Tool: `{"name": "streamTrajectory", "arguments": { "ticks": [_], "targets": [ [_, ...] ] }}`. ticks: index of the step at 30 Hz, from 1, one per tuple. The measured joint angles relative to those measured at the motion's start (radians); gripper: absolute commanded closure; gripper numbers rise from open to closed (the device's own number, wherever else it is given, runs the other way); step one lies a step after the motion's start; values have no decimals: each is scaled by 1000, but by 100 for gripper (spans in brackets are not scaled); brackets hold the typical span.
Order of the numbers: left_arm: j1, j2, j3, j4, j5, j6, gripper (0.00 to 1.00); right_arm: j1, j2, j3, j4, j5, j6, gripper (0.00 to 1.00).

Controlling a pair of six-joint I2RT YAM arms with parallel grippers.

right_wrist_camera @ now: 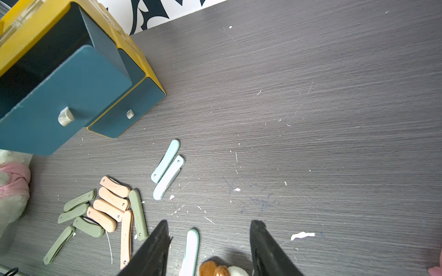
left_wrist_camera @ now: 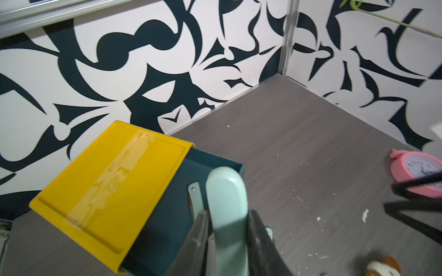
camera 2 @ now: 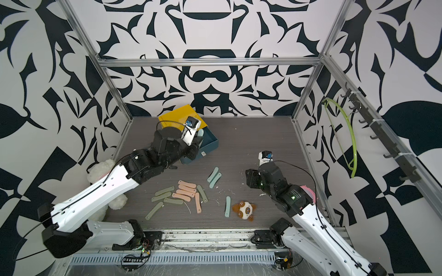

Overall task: Place the fruit knives into the drawer by color
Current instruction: Place the fruit knife in the drawer.

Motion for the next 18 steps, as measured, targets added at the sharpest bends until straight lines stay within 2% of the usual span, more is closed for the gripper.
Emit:
{"name": "streamTrajectory", "arguments": {
  "ticks": [8,16,18],
  "targets": [
    [130,229,121,-70,95,47,83,0,-32,-19,-1,-9,19,44],
    [150,326,236,-192,124,53,82,0,-47,-30,-1,-13,29,44],
    [150,356,277,-227,127,53,79,0,-47,-30,-1,-16,31,44]
  ]
}}
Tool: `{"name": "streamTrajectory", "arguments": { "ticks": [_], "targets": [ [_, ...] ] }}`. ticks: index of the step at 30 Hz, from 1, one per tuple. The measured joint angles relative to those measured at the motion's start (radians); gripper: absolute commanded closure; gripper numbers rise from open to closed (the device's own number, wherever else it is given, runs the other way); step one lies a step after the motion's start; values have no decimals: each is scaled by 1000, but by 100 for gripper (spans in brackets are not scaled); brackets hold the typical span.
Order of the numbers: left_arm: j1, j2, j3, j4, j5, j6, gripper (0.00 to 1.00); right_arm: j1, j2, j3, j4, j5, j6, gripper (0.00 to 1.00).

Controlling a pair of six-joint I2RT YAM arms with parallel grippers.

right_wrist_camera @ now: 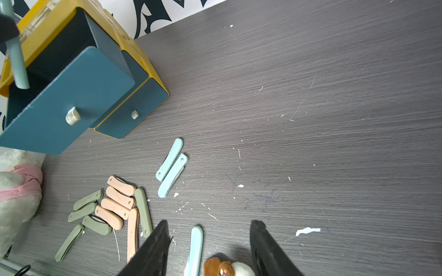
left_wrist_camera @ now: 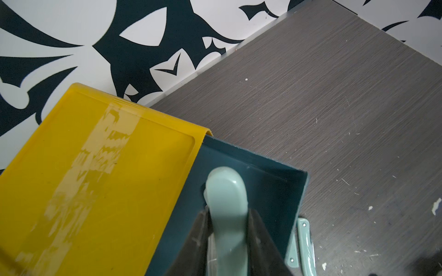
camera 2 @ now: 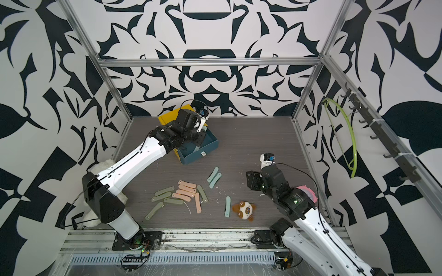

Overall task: Place the fruit knives into the drawer by color
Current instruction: Place the fruit knife in the drawer, then pick up the fruit knife from the center of the board.

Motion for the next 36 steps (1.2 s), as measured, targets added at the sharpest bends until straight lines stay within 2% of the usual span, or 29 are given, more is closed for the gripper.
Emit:
{"name": "streamTrajectory", "arguments": {
  "ticks": [5,11,15,18,23,28,34,36],
  "targets": [
    [0,71,79,-84,4,-4,64,0,-3,0,0,-3,3,43],
    [0,83,94,-127,5,-13,48,0,-11,0,0,-8,8,43],
    [0,83,130,-136,4,-23,20,0,-11,0,0,-15,11,42],
    [0,71,146,-127,13,-32,7,0,-7,0,-1,-27,15,40],
    [0,-4,145,-116,58,-72,0,0,13,0,-6,-51,24,40],
    [-21,-163,81,-54,113,-128,1,0,47,0,-21,-79,30,40],
    [-103,-428,-182,75,153,-223,1,0,111,0,-29,-144,35,41],
    [-132,-513,-312,121,146,-264,1,0,136,-2,-26,-176,37,41]
  ]
}}
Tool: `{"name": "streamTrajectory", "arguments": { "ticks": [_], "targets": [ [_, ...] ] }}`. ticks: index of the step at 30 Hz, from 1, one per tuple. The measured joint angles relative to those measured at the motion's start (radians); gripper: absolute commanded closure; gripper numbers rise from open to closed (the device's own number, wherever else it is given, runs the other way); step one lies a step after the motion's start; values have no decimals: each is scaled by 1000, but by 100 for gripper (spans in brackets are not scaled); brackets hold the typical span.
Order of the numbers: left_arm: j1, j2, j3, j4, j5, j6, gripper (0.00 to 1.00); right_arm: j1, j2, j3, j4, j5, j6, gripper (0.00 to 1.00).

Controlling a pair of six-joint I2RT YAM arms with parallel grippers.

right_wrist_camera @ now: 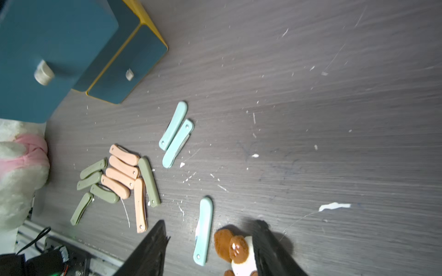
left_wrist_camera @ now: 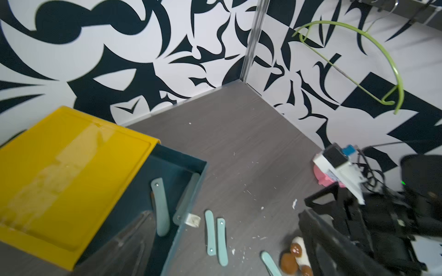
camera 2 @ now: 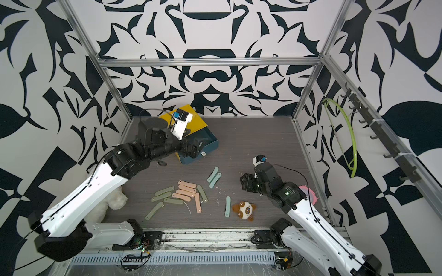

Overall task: Place the fruit knives into the drawer by color
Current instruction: Pick up the fruit knife from the center of the board.

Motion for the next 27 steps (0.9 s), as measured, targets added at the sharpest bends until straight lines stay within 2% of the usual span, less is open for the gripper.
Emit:
{"name": "streamTrajectory", "arguments": {
  "ticks": [6,12,22,27],
  "targets": [
    [-22,-187,-368,95,-37,-120,1,55,101,-40,44,-62,19,45],
    [-25,-306,-590,129,-103,-228,1,198,267,-41,106,-59,53,43],
    [-25,-379,-703,167,-141,-313,1,263,499,-33,159,-39,122,41],
    [-25,-407,-731,174,-146,-322,1,272,595,-9,158,-33,136,45]
  ]
}}
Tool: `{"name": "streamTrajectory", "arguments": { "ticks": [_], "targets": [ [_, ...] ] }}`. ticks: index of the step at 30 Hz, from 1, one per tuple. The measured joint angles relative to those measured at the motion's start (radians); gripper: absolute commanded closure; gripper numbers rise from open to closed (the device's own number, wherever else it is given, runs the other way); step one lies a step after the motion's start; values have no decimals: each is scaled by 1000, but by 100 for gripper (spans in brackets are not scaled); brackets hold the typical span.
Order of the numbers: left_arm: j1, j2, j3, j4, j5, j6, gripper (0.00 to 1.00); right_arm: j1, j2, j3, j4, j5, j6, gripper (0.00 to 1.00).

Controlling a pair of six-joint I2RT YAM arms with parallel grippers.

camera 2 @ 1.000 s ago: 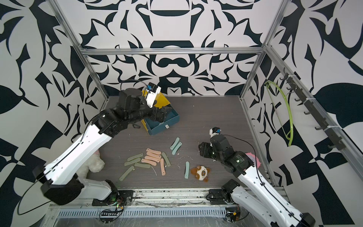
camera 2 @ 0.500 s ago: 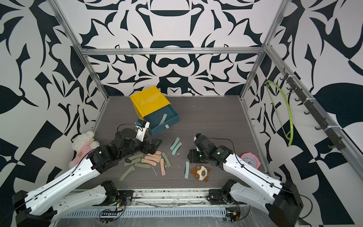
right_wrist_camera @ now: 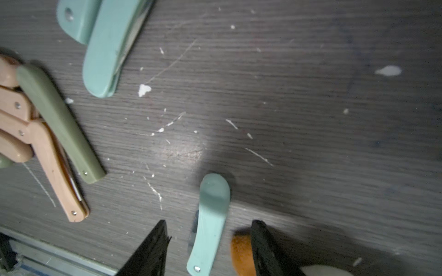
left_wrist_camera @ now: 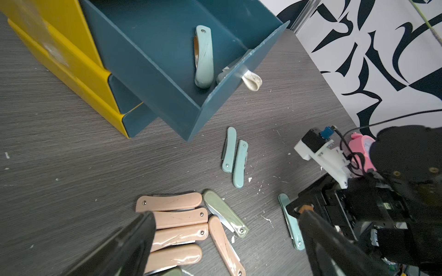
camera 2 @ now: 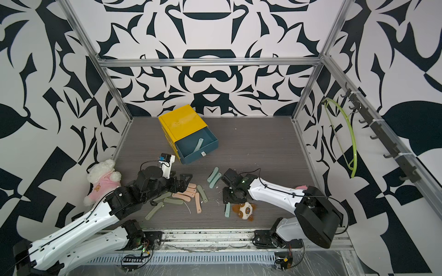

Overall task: Place the fruit knives into the drawer by color
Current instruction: Pick up the fruit knife from the center of the board.

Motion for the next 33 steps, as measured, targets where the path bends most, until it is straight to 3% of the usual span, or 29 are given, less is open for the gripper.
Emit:
{"name": "streamTrajectory", "arguments": {
  "ticks": [15,24,33],
  "targets": [
    [0,-58,-35,3,-20,-9,1,114,235,179,-47,34,-43,53],
    [0,-69,-57,0,-36,-10,1,155,290,222,-115,138,-122,54],
    [0,-69,-63,0,-45,-10,1,181,325,262,-132,172,-159,64]
  ]
}}
